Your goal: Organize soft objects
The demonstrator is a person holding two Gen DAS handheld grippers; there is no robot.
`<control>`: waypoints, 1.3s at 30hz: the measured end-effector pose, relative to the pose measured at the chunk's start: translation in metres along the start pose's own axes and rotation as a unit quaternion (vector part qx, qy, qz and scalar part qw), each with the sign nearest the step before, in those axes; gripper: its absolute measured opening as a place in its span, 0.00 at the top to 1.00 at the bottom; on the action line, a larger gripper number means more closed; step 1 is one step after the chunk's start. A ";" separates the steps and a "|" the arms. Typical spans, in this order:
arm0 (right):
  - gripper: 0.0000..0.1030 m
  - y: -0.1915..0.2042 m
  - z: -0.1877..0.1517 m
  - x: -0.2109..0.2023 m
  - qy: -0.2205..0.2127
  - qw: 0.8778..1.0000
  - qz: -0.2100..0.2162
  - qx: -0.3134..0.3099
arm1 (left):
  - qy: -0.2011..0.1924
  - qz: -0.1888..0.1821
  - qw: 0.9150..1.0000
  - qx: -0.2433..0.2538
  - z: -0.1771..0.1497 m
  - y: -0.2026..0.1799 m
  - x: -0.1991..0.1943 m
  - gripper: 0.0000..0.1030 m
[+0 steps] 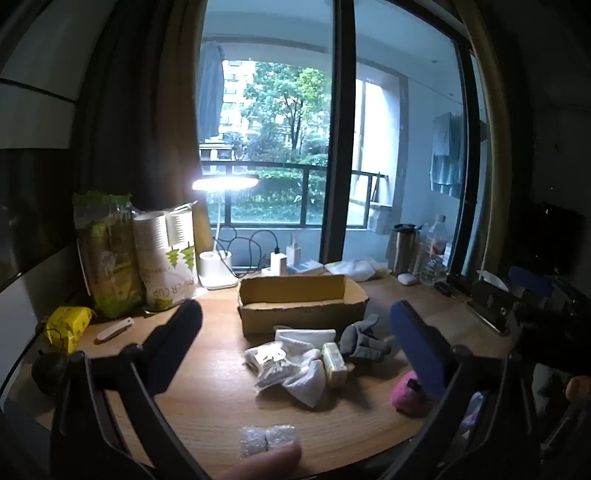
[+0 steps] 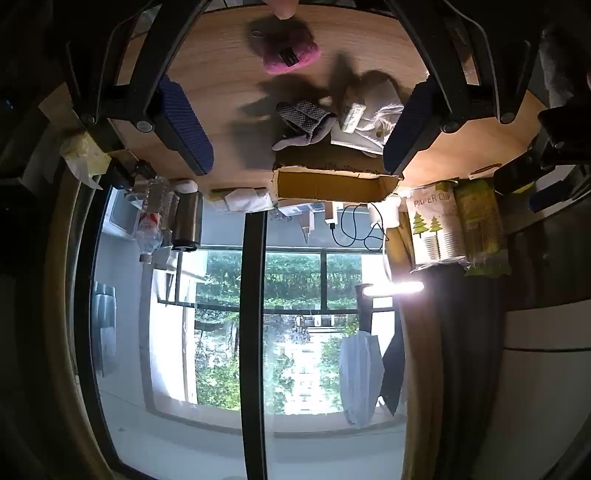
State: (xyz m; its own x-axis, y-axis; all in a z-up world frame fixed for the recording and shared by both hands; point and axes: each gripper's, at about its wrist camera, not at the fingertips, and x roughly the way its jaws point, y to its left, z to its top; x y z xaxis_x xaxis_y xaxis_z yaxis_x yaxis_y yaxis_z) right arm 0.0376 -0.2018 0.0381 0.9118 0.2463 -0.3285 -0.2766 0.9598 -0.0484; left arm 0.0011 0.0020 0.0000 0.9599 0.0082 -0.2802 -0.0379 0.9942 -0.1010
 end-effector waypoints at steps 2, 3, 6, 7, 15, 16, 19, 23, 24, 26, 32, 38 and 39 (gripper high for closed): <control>0.08 0.001 0.000 0.001 0.001 1.000 -0.002 0.001 | -0.001 0.001 1.000 0.013 0.001 -0.004 0.001 0.01; 0.08 0.001 0.000 0.001 0.002 1.000 -0.002 0.002 | -0.001 0.001 1.000 0.013 0.001 -0.005 0.002 0.01; 0.08 0.004 0.001 0.002 0.004 1.000 -0.001 0.002 | -0.013 -0.006 1.000 0.007 0.000 -0.001 -0.004 0.01; 0.08 0.005 0.002 0.002 0.004 1.000 0.000 0.002 | -0.012 -0.006 1.000 0.008 0.000 -0.001 -0.005 0.01; 0.08 0.007 -0.002 0.000 0.002 1.000 0.004 0.005 | -0.002 -0.013 1.000 0.008 0.000 -0.002 -0.006 0.01; 0.08 0.005 -0.001 -0.001 0.002 1.000 0.005 0.005 | 0.000 -0.014 1.000 0.007 0.000 -0.002 -0.006 0.01; 0.08 0.005 -0.001 0.000 0.005 1.000 0.008 0.002 | 0.003 -0.018 1.000 0.005 0.000 0.000 -0.004 0.01; 0.08 0.006 0.000 -0.001 0.007 1.000 0.010 0.001 | 0.003 -0.017 1.000 0.003 0.000 0.000 -0.005 0.01; 0.08 0.007 0.000 -0.001 0.007 1.000 0.010 0.001 | 0.004 -0.016 1.000 0.002 -0.001 0.001 -0.004 0.01; 0.08 0.007 0.000 -0.001 0.007 1.000 0.009 0.000 | 0.005 -0.015 1.000 0.001 0.000 0.001 -0.004 0.01; 0.08 0.008 0.000 -0.001 0.008 1.000 0.010 0.000 | 0.004 -0.017 1.000 0.002 0.000 0.001 -0.004 0.01; 0.08 0.009 0.000 -0.001 0.008 1.000 0.010 0.001 | 0.003 -0.016 1.000 0.002 0.000 0.001 -0.004 0.01; 0.08 0.008 0.000 -0.001 0.008 1.000 0.010 0.000 | 0.003 -0.017 1.000 0.002 0.001 0.001 -0.005 0.01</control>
State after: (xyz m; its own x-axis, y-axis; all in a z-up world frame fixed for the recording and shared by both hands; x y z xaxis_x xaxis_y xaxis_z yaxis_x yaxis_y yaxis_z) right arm 0.0345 -0.1941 0.0383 0.9014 0.2633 -0.3437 -0.2946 0.9547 -0.0413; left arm -0.0032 0.0031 0.0019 0.9588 -0.0260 -0.2831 -0.0046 0.9943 -0.1068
